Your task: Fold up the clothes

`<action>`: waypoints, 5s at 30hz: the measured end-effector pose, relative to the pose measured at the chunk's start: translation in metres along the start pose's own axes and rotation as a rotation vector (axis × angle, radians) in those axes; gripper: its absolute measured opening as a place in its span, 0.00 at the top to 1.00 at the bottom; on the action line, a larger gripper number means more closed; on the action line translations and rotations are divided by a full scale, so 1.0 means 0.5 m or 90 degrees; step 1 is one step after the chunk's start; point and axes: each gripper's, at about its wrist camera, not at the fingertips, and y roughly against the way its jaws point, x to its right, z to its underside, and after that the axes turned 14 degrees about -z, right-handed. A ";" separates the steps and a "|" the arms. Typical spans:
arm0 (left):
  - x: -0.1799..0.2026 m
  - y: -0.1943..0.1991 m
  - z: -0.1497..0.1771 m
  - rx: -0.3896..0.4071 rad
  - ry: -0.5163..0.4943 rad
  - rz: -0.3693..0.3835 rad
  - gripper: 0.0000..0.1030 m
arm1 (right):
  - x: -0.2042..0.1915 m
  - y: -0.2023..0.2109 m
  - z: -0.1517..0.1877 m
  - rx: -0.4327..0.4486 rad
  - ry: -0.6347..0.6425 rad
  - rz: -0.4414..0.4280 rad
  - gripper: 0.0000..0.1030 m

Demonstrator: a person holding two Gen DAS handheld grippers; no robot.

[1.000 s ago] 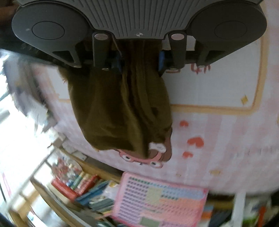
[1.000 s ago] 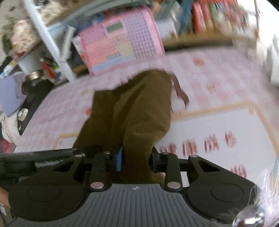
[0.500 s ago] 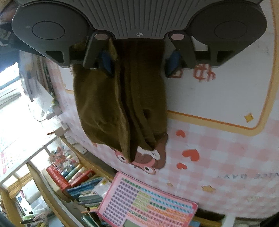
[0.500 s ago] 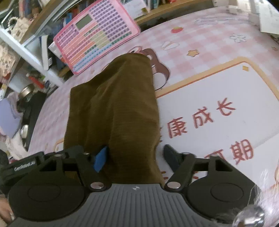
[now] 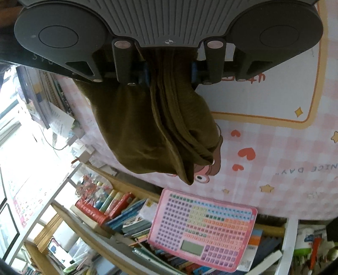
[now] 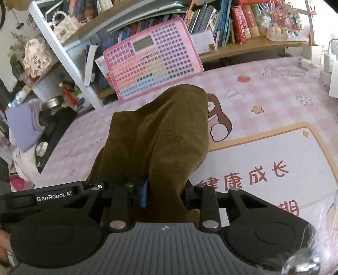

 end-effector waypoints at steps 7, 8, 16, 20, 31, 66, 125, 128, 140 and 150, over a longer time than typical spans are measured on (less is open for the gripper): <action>0.038 0.013 0.003 0.017 0.012 -0.025 0.69 | 0.011 0.025 -0.012 0.001 0.020 -0.018 0.73; 0.046 0.014 0.003 0.017 0.013 -0.032 0.69 | 0.014 0.027 -0.015 -0.002 0.023 -0.021 0.73; 0.102 0.018 0.004 0.031 0.026 -0.071 0.69 | 0.056 0.050 -0.044 -0.010 0.039 -0.060 0.73; 0.129 0.016 0.008 0.031 0.030 -0.086 0.69 | 0.081 0.063 -0.049 -0.014 0.039 -0.077 0.73; 0.220 -0.004 -0.006 0.040 -0.004 -0.094 0.69 | 0.157 0.110 -0.073 0.011 0.019 -0.096 0.73; 0.220 -0.016 -0.041 0.057 -0.002 -0.063 0.69 | 0.164 0.119 -0.111 0.046 0.026 -0.096 0.73; -0.195 -0.205 -0.301 0.075 0.023 -0.088 0.45 | 0.020 -0.405 -0.259 0.018 0.025 -0.019 0.34; -0.170 -0.158 -0.282 0.104 0.013 -0.111 0.33 | -0.007 -0.371 -0.249 0.032 0.072 0.001 0.28; -0.084 -0.075 -0.171 0.134 -0.030 -0.233 0.15 | -0.046 -0.261 -0.158 0.040 0.149 0.078 0.13; -0.051 -0.044 -0.100 0.134 -0.044 -0.281 0.07 | -0.040 -0.208 -0.092 0.021 0.151 0.107 0.12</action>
